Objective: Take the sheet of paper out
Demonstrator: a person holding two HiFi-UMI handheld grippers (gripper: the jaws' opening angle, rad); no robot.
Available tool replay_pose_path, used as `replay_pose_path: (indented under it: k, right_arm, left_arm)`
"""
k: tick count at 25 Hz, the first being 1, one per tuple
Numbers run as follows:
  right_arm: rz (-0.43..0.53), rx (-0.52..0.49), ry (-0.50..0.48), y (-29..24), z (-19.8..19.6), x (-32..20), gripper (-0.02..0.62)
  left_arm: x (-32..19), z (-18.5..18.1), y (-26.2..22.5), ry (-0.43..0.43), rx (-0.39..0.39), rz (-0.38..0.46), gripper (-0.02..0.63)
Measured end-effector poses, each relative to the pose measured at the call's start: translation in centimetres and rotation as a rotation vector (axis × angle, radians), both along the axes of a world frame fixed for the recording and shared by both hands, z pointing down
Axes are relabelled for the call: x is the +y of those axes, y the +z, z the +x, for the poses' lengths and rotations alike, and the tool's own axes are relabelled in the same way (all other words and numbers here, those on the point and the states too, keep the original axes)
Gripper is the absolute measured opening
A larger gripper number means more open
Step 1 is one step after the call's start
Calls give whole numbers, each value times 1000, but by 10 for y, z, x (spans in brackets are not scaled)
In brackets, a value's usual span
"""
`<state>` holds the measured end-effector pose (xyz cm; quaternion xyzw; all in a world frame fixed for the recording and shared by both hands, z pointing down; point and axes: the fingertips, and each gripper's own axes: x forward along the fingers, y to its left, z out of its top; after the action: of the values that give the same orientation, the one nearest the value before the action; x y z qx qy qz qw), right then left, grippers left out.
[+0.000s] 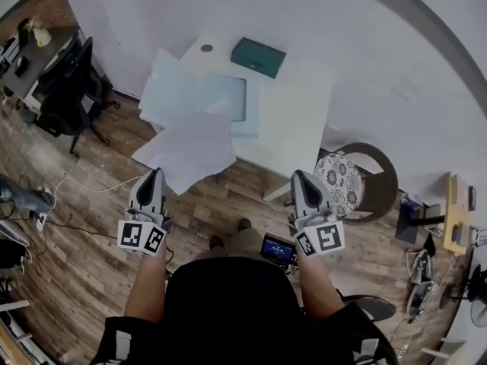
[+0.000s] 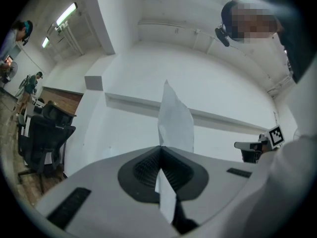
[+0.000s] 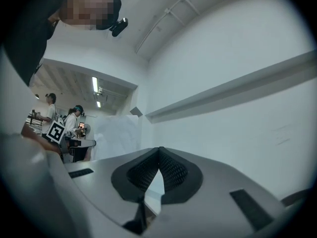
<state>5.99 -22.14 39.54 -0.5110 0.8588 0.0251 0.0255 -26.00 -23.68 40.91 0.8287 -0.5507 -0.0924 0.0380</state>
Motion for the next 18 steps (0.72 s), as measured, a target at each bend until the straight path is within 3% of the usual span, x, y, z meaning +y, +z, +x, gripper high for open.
replay_pose_path:
  k: [8,18]
  right_arm:
    - [-20,0,-45,12,-6,47,11]
    - [-69,16,-44,32,29,149,11]
  left_arm:
    - [52,0,16,-31,-5,-63,3]
    - [143,43,40,-44,5,-158,3]
